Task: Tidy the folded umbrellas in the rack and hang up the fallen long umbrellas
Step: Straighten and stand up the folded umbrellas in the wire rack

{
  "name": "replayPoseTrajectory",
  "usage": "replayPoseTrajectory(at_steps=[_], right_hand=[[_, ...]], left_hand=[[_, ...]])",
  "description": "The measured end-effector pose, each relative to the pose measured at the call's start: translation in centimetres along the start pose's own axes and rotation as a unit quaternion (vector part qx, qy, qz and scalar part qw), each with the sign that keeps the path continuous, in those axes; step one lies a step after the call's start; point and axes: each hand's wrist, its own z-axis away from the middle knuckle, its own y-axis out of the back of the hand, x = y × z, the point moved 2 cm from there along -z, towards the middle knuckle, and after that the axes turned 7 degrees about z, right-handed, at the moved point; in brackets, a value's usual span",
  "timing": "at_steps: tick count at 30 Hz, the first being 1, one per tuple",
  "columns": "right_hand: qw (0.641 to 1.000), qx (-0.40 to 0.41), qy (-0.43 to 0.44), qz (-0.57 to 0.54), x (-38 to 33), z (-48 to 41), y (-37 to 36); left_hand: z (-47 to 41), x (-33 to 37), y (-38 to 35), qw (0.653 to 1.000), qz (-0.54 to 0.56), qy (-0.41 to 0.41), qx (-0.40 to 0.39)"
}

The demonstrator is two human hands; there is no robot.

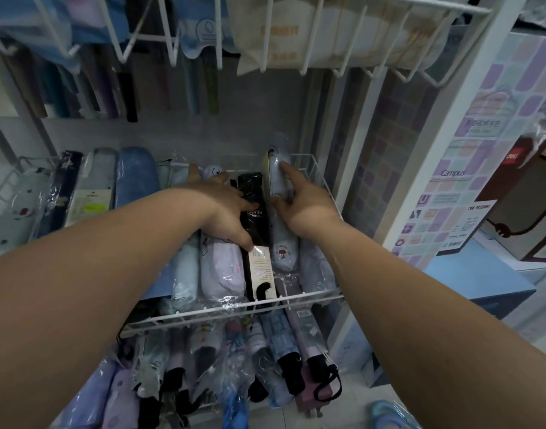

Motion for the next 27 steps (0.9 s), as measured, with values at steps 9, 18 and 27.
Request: replayPoseTrajectory(at_steps=[9, 18, 27], right_hand=[[0.999, 0.030, -0.008, 0.030, -0.9, 0.5, -0.1], [0.997, 0.020, 0.012, -0.076, -1.7, 1.8, 3.8], [0.998, -0.065, 0.021, 0.010, 0.6, 3.6, 1.0]], left_hand=[[-0.3, 0.5, -1.6, 0.999, 0.023, 0.011, 0.023], [0.1, 0.4, -2.0, 0.997, 0.064, -0.003, 0.042], [-0.1, -0.1, -2.2, 0.995, 0.093, -0.002, 0.046]])
